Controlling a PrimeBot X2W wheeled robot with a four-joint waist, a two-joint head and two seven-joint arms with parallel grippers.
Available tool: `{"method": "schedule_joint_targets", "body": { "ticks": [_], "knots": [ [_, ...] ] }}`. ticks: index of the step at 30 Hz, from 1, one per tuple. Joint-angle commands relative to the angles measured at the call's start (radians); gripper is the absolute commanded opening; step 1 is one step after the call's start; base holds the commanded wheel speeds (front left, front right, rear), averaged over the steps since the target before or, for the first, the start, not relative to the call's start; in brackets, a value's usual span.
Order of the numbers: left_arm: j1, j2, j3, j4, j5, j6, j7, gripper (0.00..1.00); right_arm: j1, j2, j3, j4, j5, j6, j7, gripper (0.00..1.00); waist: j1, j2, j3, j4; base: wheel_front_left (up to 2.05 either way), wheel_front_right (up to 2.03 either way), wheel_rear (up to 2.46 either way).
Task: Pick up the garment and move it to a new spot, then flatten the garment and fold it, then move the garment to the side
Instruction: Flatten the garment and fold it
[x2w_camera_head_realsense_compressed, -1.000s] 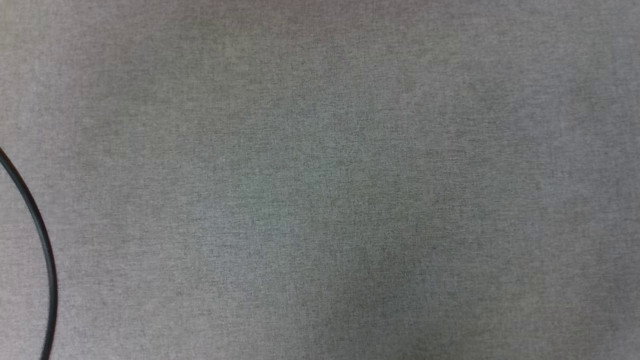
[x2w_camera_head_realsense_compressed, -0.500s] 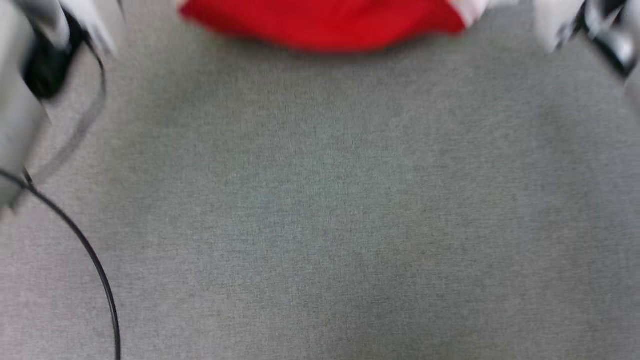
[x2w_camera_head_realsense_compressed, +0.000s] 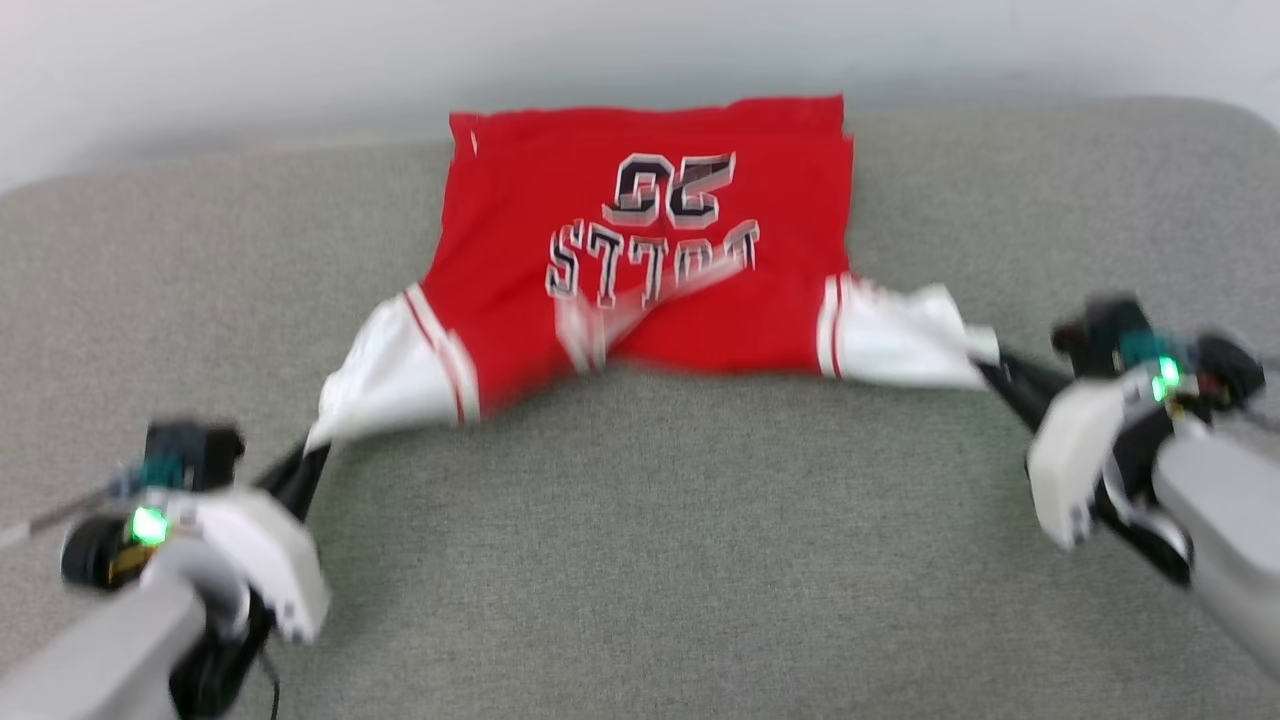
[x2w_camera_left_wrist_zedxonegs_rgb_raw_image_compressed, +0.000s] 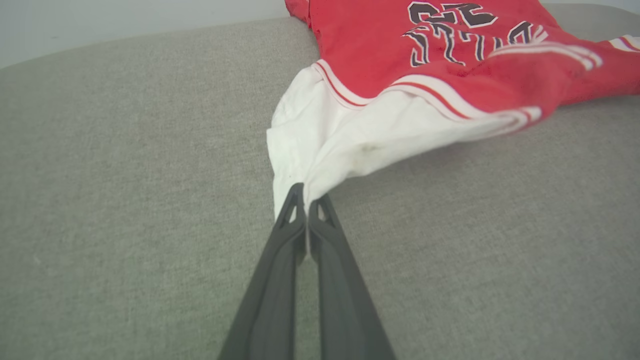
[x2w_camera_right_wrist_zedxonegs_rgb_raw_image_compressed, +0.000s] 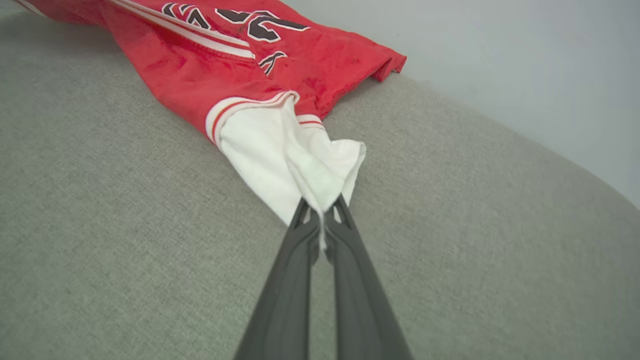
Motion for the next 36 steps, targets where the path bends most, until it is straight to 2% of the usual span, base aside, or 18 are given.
{"method": "schedule_joint_targets", "body": {
  "ticks": [1,6,12,17,21,25,27,28,29,30,36],
  "knots": [
    [0.047,0.011,0.008,-0.019,-0.014,0.015,-0.006,0.00,0.042,-0.017,0.007,-0.012,0.011,-0.001,-0.006,0.00,0.0002,0.0000,-0.031,-0.005,0.00,0.00,0.00],
    [0.219,0.055,0.032,-0.125,-0.044,0.092,-0.007,0.00,0.187,-0.094,0.011,-0.062,0.029,-0.001,-0.024,0.00,0.0002,0.0000,-0.082,-0.006,0.00,0.00,0.00],
    [0.384,0.118,0.057,-0.241,-0.076,0.169,-0.007,0.00,0.375,-0.173,-0.041,-0.129,0.039,-0.001,-0.042,0.00,0.0002,0.0000,-0.135,-0.001,0.00,0.00,0.00],
    [0.506,0.161,0.092,-0.335,-0.112,0.225,-0.007,0.00,0.517,-0.224,-0.091,-0.208,0.053,-0.001,0.002,0.00,0.0002,0.0000,-0.153,-0.010,0.00,0.00,0.00],
    [0.597,0.166,0.115,-0.392,-0.119,0.266,-0.006,0.00,0.611,-0.248,-0.148,-0.252,0.044,-0.001,0.039,0.00,0.0002,0.0000,-0.155,-0.015,0.00,0.00,0.00],
    [0.645,0.148,0.137,-0.433,-0.101,0.284,-0.006,0.00,0.681,-0.245,-0.218,-0.280,0.055,-0.001,0.079,0.00,0.0002,0.0000,-0.148,-0.008,0.00,0.00,0.00],
    [0.646,0.142,0.148,-0.448,-0.085,0.289,-0.006,0.00,0.690,-0.245,-0.260,-0.298,0.039,-0.001,0.092,0.15,0.0002,0.0000,-0.143,-0.003,0.00,0.00,0.00],
    [0.645,0.140,0.149,-0.454,-0.078,0.291,-0.006,0.00,0.694,-0.244,-0.285,-0.305,0.035,-0.001,0.102,0.29,0.0002,0.0000,-0.141,-0.001,0.00,0.00,0.00],
    [0.639,0.137,0.153,-0.462,-0.068,0.293,-0.007,0.00,0.697,-0.243,-0.307,-0.318,0.031,-0.001,0.110,0.69,0.0002,0.0000,-0.138,0.001,0.00,0.00,0.00],
    [0.633,0.136,0.155,-0.469,-0.061,0.295,-0.007,0.00,0.691,-0.244,-0.335,-0.334,0.022,-0.001,0.114,1.00,0.0002,0.0000,-0.135,0.003,0.00,0.00,0.00],
    [0.584,0.130,0.151,-0.494,-0.012,0.304,-0.006,0.00,0.595,-0.298,-0.513,-0.442,-0.072,-0.001,0.164,1.00,0.0002,0.0000,-0.095,0.016,0.00,0.00,0.00]
  ]
}}
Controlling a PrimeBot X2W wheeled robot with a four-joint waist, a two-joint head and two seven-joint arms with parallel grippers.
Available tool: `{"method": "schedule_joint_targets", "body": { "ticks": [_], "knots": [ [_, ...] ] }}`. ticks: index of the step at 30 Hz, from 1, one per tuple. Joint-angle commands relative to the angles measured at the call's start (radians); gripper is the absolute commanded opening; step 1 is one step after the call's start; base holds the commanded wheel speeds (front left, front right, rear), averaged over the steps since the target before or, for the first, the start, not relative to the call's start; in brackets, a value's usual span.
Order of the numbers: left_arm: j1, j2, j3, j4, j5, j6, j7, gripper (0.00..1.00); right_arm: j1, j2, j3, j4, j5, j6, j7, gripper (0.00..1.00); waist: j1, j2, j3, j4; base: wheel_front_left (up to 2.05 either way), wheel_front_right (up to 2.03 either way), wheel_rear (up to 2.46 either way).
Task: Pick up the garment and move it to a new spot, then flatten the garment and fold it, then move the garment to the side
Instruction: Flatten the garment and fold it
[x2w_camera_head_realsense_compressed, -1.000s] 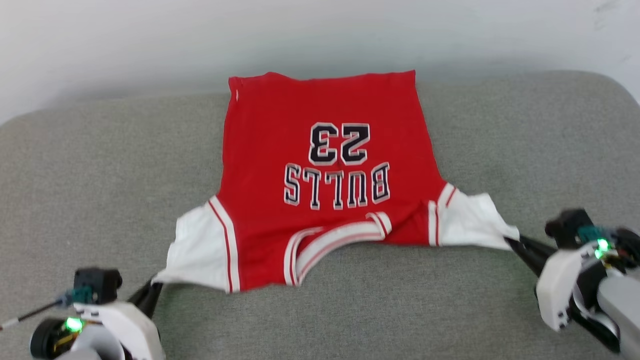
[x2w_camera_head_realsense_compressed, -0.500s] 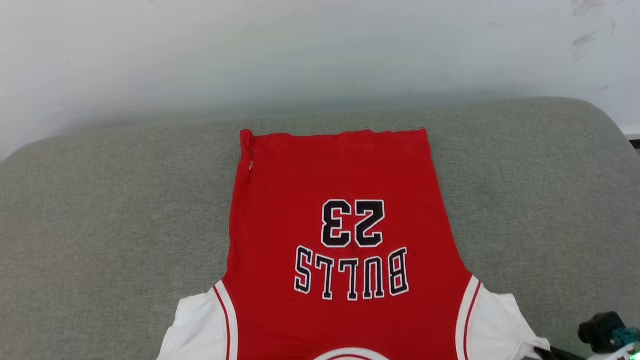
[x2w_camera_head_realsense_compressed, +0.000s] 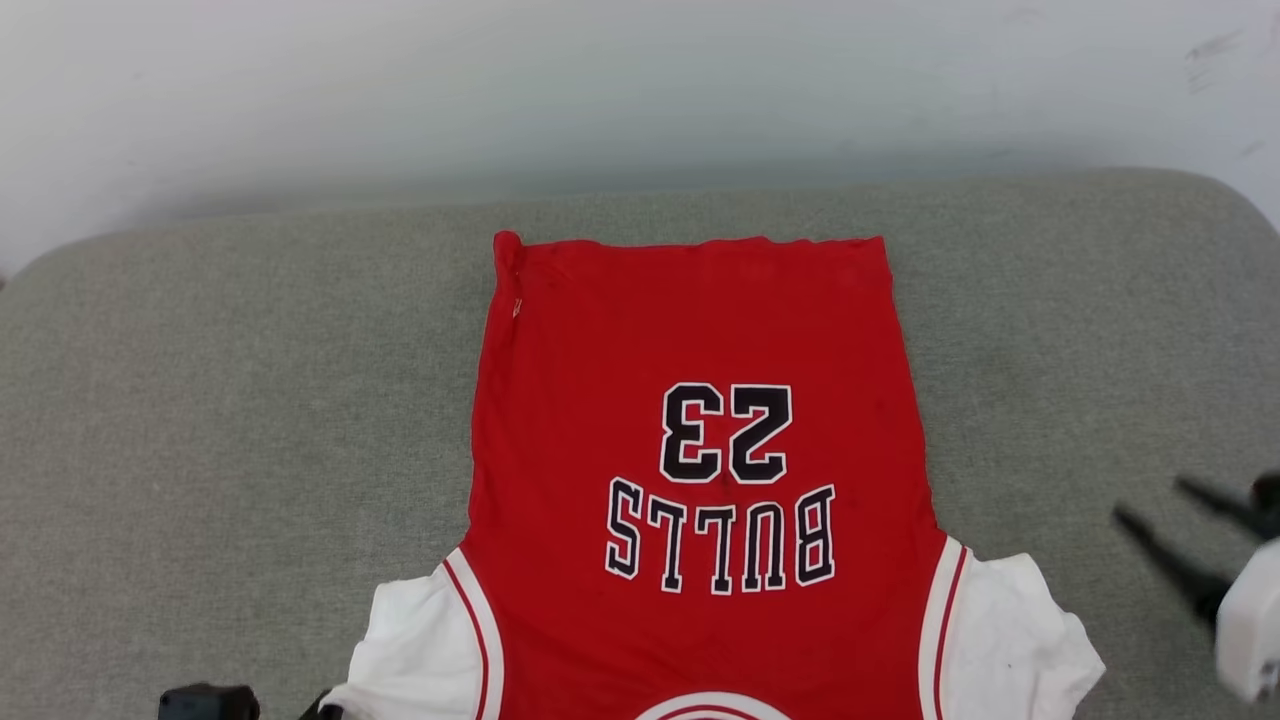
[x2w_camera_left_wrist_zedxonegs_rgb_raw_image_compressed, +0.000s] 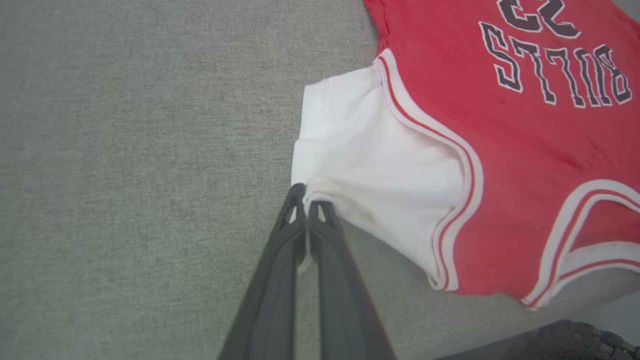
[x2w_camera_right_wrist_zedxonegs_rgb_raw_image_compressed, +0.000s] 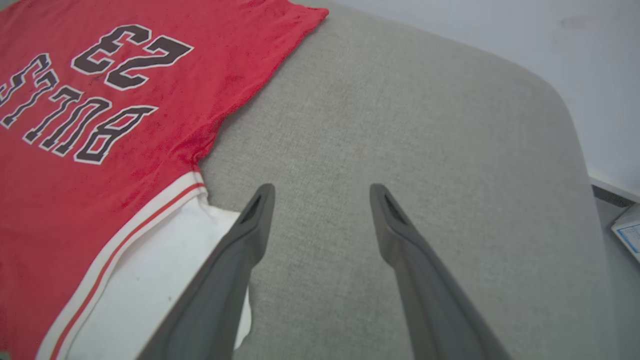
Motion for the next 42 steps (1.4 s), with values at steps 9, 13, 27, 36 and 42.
{"method": "schedule_joint_targets", "body": {
  "ticks": [9,13,27,36,42],
  "knots": [
    [-0.107,-0.024,0.044,-0.056,0.091,0.025,-0.005,0.00,-0.311,-0.011,-0.245,-0.195,-0.123,-0.001,0.227,1.00,0.0001,-0.0001,0.152,0.071,0.00,0.00,0.00],
    [-0.153,-0.049,0.055,-0.080,0.138,0.015,-0.005,0.00,-0.471,0.020,-0.240,-0.211,-0.120,-0.001,0.406,1.00,0.0001,-0.0001,0.231,0.116,0.00,0.00,0.00],
    [-0.295,-0.151,0.092,-0.139,0.268,-0.022,-0.005,0.00,-0.912,0.075,-0.206,0.083,-0.058,-0.001,1.100,1.00,0.0001,-0.0001,0.471,0.288,0.00,0.00,0.00],
    [-0.327,-0.186,0.120,-0.164,0.319,-0.035,-0.005,0.00,-0.978,0.201,-0.316,0.252,-0.175,-0.001,1.246,1.00,0.0001,-0.0001,0.553,0.326,0.00,0.00,0.00],
    [-0.344,-0.195,0.120,-0.152,0.349,-0.051,-0.005,0.00,-0.856,0.230,-0.323,0.293,-0.233,-0.001,1.301,1.00,0.0001,-0.0001,0.573,0.334,0.00,0.00,0.00]
  ]
}}
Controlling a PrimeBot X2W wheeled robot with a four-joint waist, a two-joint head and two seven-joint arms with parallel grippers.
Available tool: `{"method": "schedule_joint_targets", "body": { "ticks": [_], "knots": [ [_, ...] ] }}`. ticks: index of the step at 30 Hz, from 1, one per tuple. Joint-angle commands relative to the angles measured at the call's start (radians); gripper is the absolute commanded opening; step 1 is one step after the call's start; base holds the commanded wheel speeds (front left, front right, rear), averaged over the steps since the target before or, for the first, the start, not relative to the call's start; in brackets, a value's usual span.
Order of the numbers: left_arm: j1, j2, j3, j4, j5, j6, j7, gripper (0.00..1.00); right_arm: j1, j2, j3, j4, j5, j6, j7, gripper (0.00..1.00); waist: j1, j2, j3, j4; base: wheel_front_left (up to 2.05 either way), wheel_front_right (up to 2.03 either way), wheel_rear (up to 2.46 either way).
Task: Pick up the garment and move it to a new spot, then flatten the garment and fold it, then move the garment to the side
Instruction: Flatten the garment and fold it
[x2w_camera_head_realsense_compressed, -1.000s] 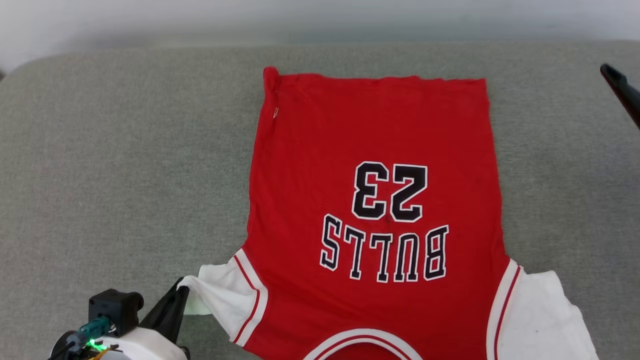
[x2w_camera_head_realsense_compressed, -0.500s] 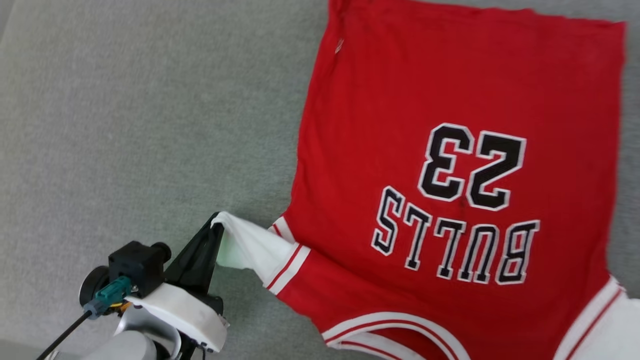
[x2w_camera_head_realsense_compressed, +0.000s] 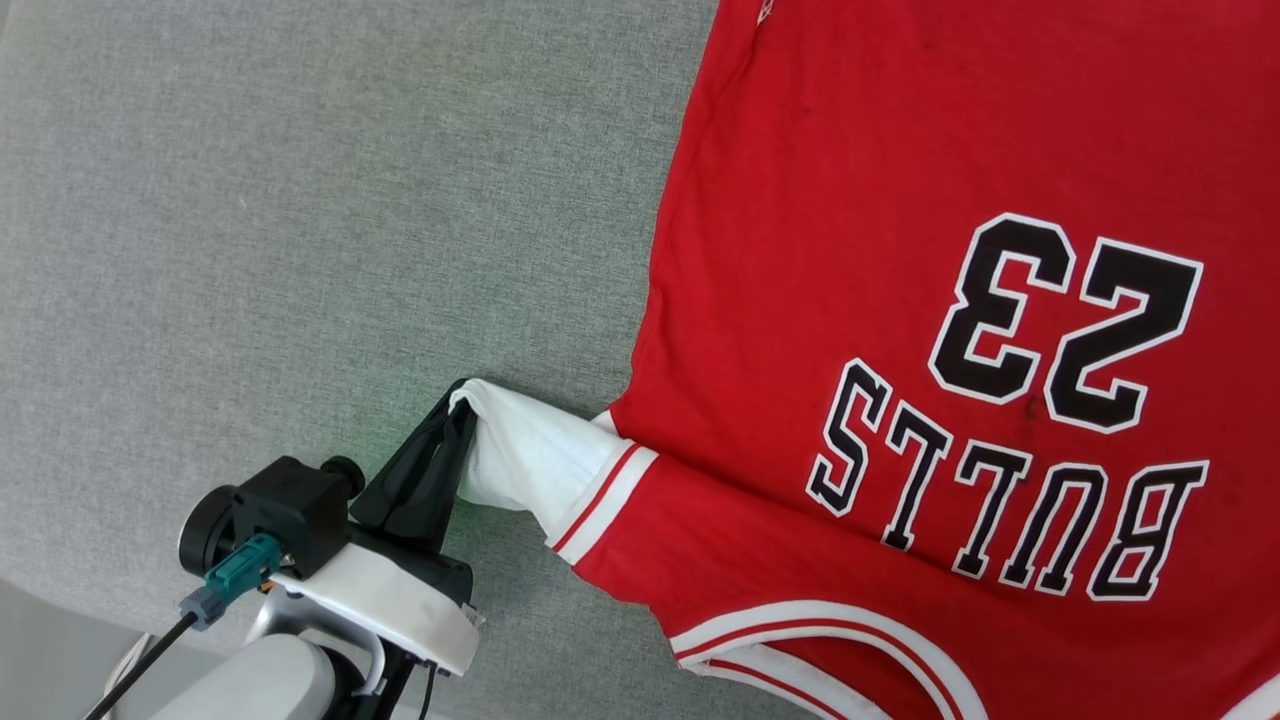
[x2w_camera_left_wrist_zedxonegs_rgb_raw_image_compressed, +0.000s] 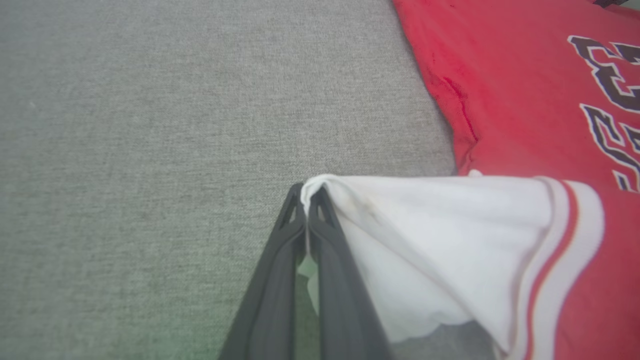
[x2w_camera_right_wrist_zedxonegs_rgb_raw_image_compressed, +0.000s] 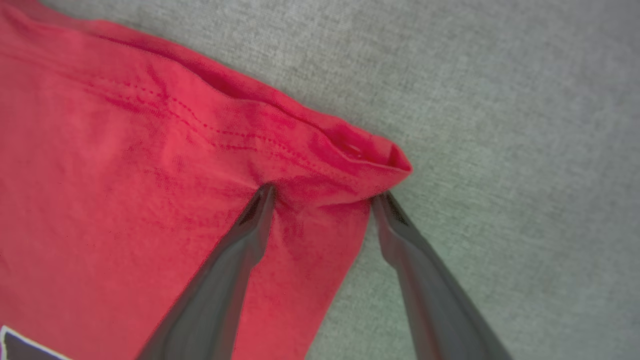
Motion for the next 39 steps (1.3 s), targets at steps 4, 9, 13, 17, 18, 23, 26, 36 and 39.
{"method": "schedule_joint_targets", "body": {
  "ticks": [4,9,13,17,18,23,26,36,39],
  "knots": [
    [-0.021,-0.009,0.006,0.013,0.010,-0.010,-0.005,0.00,0.140,0.030,0.005,0.028,-0.013,-0.001,0.022,0.00,0.0001,0.0000,-0.005,-0.006,0.00,0.00,0.00],
    [0.008,-0.005,0.021,0.030,0.008,-0.007,-0.005,0.00,0.106,0.026,-0.014,-0.034,-0.015,-0.001,-0.008,0.00,0.0001,0.0000,-0.053,-0.031,0.00,0.00,0.00],
    [0.043,0.003,0.040,0.020,0.007,0.004,-0.005,0.00,0.099,0.019,0.010,-0.098,0.009,-0.001,-0.046,0.00,0.0001,0.0000,-0.119,-0.066,0.00,0.00,0.00],
    [0.087,0.018,0.058,0.010,0.001,0.021,-0.005,0.00,0.152,-0.015,0.074,-0.174,0.080,-0.001,-0.070,0.00,0.0001,0.0000,-0.188,-0.111,0.00,0.00,0.00],
    [0.100,0.023,0.061,0.007,-0.001,0.025,-0.005,0.00,0.168,-0.030,0.089,-0.200,0.104,-0.001,-0.079,0.00,0.0001,0.0000,-0.205,-0.122,0.00,0.00,0.00],
    [0.161,0.050,0.076,-0.009,-0.018,0.051,-0.005,0.00,0.298,-0.148,0.149,-0.363,0.231,-0.001,-0.107,0.00,0.0001,0.0000,-0.286,-0.171,0.00,0.00,0.00],
    [0.201,0.067,0.085,-0.023,-0.027,0.068,-0.005,0.00,0.404,-0.229,0.151,-0.460,0.293,-0.001,-0.129,0.00,0.0001,0.0000,-0.326,-0.199,0.00,0.00,0.00],
    [0.308,0.093,0.130,-0.062,-0.050,0.108,-0.005,0.00,0.904,-0.374,0.060,-0.587,0.394,-0.001,-0.218,0.00,0.0001,0.0000,-0.401,-0.262,0.00,0.00,0.00],
    [0.316,0.092,0.133,-0.064,-0.046,0.104,-0.005,0.00,1.057,-0.332,0.028,-0.544,0.382,-0.001,-0.268,0.00,0.0001,0.0000,-0.402,-0.261,0.00,0.00,0.00]
  ]
}}
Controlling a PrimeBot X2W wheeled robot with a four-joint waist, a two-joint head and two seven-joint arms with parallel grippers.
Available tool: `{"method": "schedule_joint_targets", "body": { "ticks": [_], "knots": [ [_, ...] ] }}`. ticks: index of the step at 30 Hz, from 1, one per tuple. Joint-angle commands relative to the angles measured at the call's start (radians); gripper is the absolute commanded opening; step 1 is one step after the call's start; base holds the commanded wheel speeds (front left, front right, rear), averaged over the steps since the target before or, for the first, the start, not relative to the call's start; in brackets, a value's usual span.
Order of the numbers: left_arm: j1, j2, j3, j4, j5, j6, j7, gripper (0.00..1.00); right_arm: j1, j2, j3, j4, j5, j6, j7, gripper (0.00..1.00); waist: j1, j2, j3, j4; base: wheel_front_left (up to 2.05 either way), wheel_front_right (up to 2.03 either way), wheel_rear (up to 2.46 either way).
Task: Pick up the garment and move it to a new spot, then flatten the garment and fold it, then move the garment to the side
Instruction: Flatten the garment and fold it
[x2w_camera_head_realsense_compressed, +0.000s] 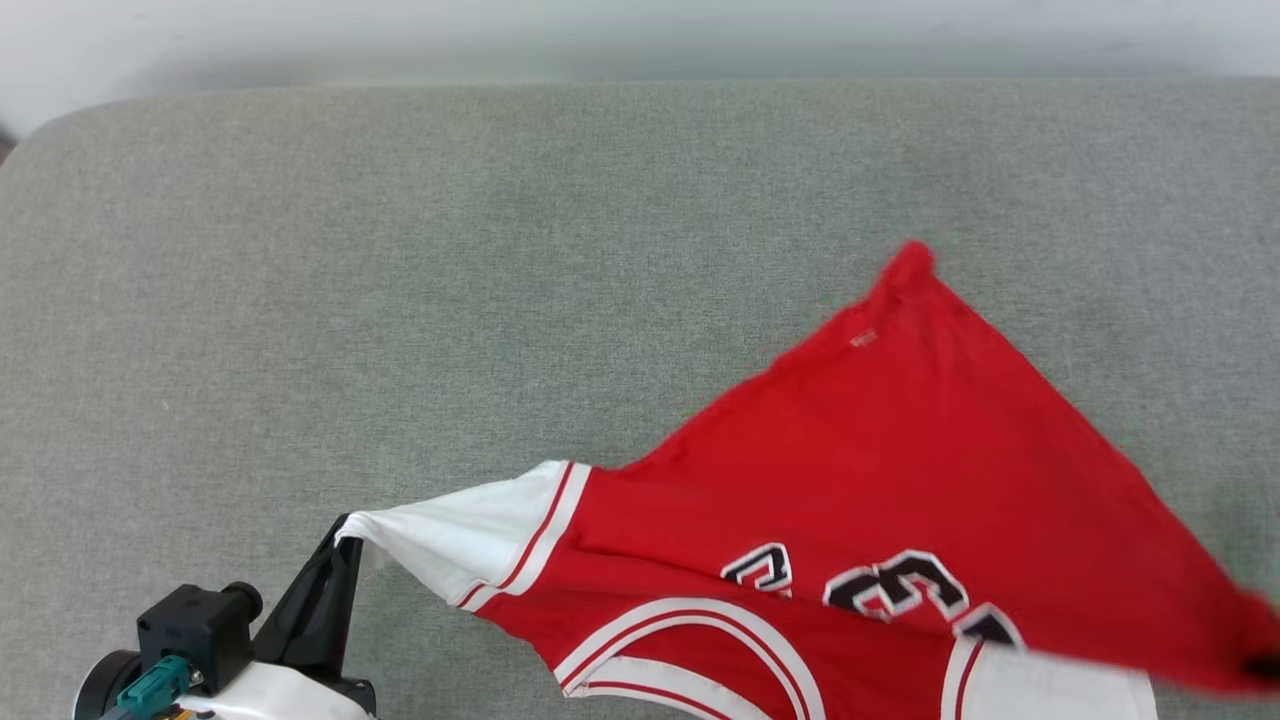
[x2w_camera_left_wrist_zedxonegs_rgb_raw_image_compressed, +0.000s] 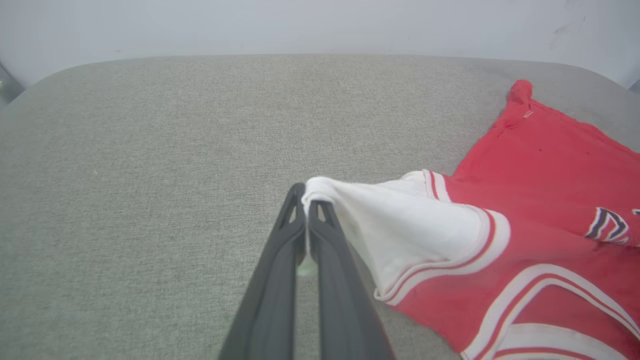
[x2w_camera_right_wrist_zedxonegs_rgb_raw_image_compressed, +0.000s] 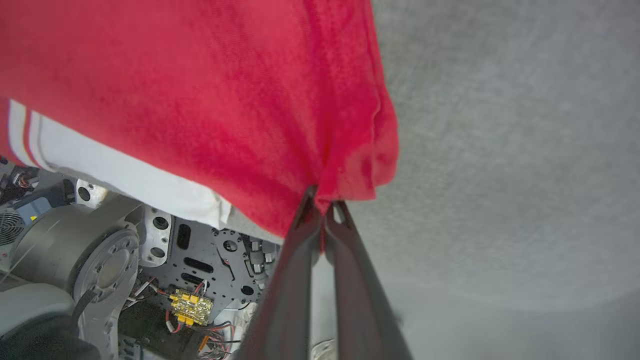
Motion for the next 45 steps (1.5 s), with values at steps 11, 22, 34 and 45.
{"method": "schedule_joint_targets", "body": {
  "ticks": [11,22,34,45],
  "knots": [
    [0.014,0.003,-0.003,0.007,0.004,0.001,0.000,0.00,0.203,0.153,-0.060,0.048,-0.081,-0.001,-0.117,1.00,0.0001,-0.0001,0.000,-0.004,0.00,0.00,0.00],
    [-0.018,-0.016,-0.024,0.000,0.022,0.002,0.010,0.00,0.007,0.115,-0.226,-0.128,-0.085,0.000,-0.085,1.00,0.0001,-0.0001,0.006,0.003,0.00,0.00,0.00],
    [-0.097,-0.059,-0.052,0.011,0.049,-0.028,0.020,0.00,-0.372,0.138,-0.053,-0.092,-0.188,0.000,0.146,1.00,0.0001,-0.0001,0.100,0.058,0.00,0.00,0.00],
    [-0.175,-0.111,-0.078,0.055,0.073,-0.068,0.018,0.00,-0.675,0.241,0.160,0.119,-0.252,0.000,0.265,1.00,0.0001,-0.0001,0.201,0.114,0.00,0.00,0.00]
  ]
}}
